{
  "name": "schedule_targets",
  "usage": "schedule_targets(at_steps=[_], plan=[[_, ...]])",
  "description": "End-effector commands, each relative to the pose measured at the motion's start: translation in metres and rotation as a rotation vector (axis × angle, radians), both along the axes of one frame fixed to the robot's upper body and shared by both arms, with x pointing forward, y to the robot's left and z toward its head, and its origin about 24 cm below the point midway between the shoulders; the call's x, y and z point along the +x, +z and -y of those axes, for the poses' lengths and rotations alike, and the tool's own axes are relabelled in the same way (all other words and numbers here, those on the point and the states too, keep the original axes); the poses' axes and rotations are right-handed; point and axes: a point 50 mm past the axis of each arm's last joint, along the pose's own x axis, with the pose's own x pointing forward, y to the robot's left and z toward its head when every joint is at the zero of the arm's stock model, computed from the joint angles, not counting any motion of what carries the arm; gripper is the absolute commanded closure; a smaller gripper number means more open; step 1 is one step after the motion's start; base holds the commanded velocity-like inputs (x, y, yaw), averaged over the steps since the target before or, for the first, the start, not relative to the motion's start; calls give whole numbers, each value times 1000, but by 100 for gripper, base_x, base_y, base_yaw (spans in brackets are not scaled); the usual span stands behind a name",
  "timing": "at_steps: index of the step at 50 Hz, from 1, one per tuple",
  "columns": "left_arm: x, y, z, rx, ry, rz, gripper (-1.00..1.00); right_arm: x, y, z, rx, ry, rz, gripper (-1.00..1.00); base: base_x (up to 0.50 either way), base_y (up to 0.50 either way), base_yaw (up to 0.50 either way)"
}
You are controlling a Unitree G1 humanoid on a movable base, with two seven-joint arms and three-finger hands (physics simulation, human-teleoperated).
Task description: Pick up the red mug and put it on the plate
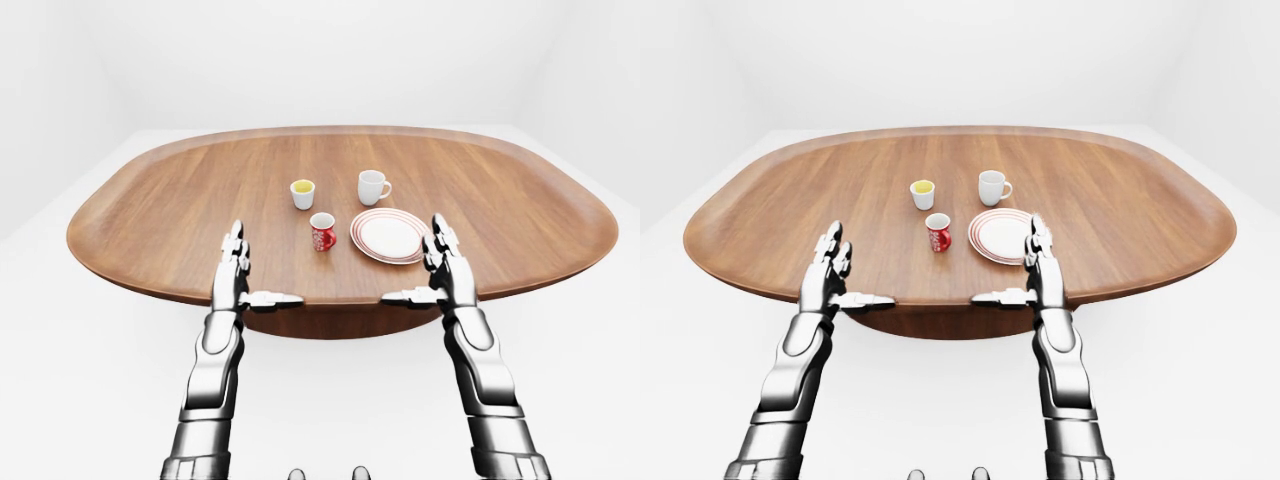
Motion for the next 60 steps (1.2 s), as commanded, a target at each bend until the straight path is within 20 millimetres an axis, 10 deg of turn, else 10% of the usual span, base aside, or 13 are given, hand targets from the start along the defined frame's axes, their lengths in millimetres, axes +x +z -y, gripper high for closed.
schedule_targets(at_steps=[1, 17, 60], plan=[[29, 44, 3, 50, 3, 136, -100, 20, 38, 12, 10, 3, 126, -100, 0, 0, 0], [85, 60, -15, 73, 92, 39, -100, 38, 82, 16, -90, 10, 251, -100, 0, 0, 0], [87, 75, -13, 78, 105, 91, -100, 46, 88, 14, -138, 21, 253, -100, 21, 0, 0]])
